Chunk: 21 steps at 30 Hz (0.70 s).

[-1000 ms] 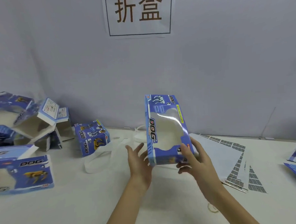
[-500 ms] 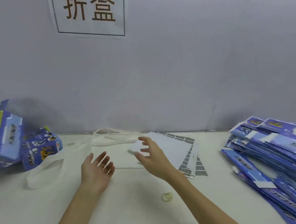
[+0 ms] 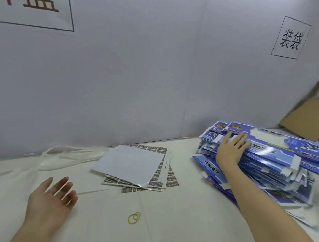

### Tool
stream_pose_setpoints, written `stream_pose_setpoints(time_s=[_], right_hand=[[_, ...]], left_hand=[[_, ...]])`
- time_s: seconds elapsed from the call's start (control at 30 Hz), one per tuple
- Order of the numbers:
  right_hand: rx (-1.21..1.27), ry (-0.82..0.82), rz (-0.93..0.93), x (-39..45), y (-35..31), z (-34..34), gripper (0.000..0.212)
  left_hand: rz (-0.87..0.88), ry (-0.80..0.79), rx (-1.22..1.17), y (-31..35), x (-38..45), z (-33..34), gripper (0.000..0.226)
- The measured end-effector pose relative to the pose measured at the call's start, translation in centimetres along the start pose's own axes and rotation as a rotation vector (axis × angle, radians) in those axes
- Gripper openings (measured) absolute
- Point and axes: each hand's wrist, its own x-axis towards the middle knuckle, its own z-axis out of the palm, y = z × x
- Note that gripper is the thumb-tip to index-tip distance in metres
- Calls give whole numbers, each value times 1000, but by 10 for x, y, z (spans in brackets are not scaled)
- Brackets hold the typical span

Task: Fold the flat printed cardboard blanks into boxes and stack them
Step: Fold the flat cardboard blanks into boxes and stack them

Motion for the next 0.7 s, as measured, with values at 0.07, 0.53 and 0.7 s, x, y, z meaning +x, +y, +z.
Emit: stream_pose_setpoints(time_s=[0.07, 0.53, 0.7], right_hand=[[-19, -23, 9, 5, 8, 6, 76], [649, 804, -940, -141, -134, -64, 43], [991, 762, -1273, -228, -160, -79, 42]], left_hand=[[10, -20, -2, 0, 1, 1, 79], [109, -65, 261, -15, -21, 28, 31], [196, -127, 141, -24, -26, 37, 57]])
